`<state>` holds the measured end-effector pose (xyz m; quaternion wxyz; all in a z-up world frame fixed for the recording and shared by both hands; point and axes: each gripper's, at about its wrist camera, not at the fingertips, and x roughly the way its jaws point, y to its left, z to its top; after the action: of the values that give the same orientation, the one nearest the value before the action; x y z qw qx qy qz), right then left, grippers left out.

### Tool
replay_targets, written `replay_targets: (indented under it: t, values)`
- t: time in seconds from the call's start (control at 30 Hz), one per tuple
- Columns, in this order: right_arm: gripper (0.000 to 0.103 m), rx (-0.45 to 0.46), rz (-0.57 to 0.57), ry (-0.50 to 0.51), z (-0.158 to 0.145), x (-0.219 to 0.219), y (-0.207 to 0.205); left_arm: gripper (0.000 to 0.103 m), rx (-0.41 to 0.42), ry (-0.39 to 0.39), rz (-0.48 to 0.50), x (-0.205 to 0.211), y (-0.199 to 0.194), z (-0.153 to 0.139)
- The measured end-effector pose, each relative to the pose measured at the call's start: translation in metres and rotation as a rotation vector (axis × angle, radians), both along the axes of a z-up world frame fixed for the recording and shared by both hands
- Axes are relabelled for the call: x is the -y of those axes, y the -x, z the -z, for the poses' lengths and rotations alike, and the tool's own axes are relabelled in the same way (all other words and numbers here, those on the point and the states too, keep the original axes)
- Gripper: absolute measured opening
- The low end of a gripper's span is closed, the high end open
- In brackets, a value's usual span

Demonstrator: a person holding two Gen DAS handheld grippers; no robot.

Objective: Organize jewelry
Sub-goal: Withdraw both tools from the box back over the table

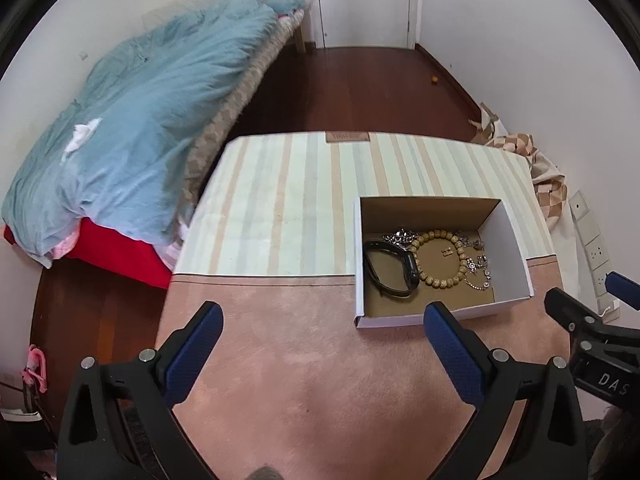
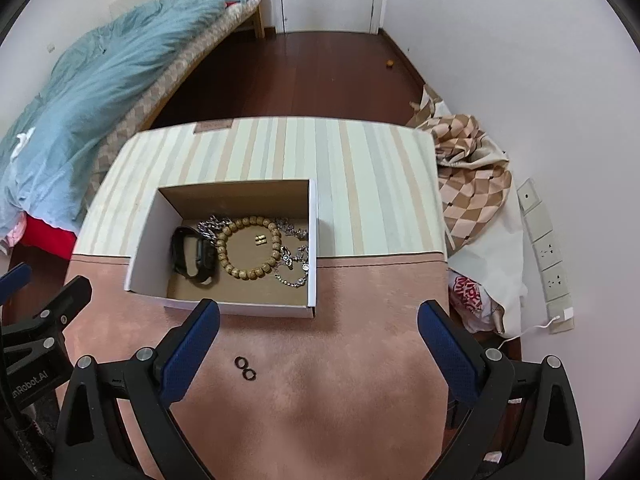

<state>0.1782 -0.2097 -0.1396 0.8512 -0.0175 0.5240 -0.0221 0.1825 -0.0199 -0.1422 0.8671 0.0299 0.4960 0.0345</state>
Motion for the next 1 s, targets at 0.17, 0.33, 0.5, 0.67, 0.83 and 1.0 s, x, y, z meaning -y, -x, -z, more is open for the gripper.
replay_targets:
  t: [0.17, 0.33, 0.5, 0.67, 0.83, 1.0]
  values:
    - [0.1, 0.047, 0.005, -0.004, -0.023, 0.0, 0.021, 0.103, 0.021, 0.018, -0.016, -0.006, 0.018, -0.017]
    - [0.1, 0.099, 0.003, 0.013, -0.046, -0.004, 0.04, 0.103, 0.046, 0.023, 0.0, -0.006, 0.037, -0.033]
    - [0.1, 0.132, 0.006, -0.002, -0.064, -0.007, 0.057, 0.103, 0.072, 0.023, 0.006, -0.005, 0.051, -0.048]
    - [0.1, 0.121, 0.012, -0.034, -0.063, -0.008, 0.065, 0.103, 0.077, 0.027, -0.008, -0.01, 0.056, -0.048]
    - [0.1, 0.048, 0.007, -0.102, -0.013, -0.008, 0.066, 0.103, 0.006, 0.005, -0.039, -0.017, 0.055, -0.004]
    - [0.062, -0.03, -0.012, -0.174, 0.061, -0.012, 0.064, 0.103, -0.123, -0.037, -0.063, -0.024, 0.052, 0.066]
